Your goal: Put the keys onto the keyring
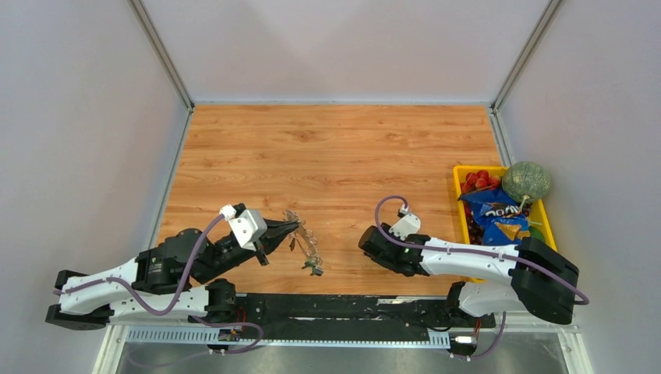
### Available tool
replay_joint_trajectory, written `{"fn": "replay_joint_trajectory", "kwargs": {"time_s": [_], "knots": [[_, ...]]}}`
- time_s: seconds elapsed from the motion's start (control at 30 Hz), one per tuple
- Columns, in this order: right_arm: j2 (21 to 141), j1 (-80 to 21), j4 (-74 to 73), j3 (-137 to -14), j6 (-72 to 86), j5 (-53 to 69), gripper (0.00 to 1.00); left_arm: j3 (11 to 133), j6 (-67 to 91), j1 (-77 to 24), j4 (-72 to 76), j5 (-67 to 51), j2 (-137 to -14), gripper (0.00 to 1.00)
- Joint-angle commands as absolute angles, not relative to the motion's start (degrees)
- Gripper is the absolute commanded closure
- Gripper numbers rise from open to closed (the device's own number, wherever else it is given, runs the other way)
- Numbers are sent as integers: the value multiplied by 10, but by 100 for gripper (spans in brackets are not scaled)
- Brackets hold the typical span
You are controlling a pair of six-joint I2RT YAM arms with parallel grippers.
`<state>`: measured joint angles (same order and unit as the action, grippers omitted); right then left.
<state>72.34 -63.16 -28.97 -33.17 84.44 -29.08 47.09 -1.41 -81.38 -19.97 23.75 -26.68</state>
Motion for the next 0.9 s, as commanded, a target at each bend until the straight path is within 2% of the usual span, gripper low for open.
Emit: {"fn": "replay_joint_trajectory", "kwargs": {"time_s": [0.0,0.27,0.47,0.87], "knots": [[719,-627,-311,-349,874,-320,58,468,-18,-815,-170,221,-269,100],[699,-621,-330,-344,877,-325,58,459,-15,-815,-165,225,-266,100],[705,-606,-330,-344,865,-328,65,459,-17,-815,-167,230,-266,100],[727,-594,-327,-353,850,-324,68,456,-15,-815,-169,236,-264,100]]}}
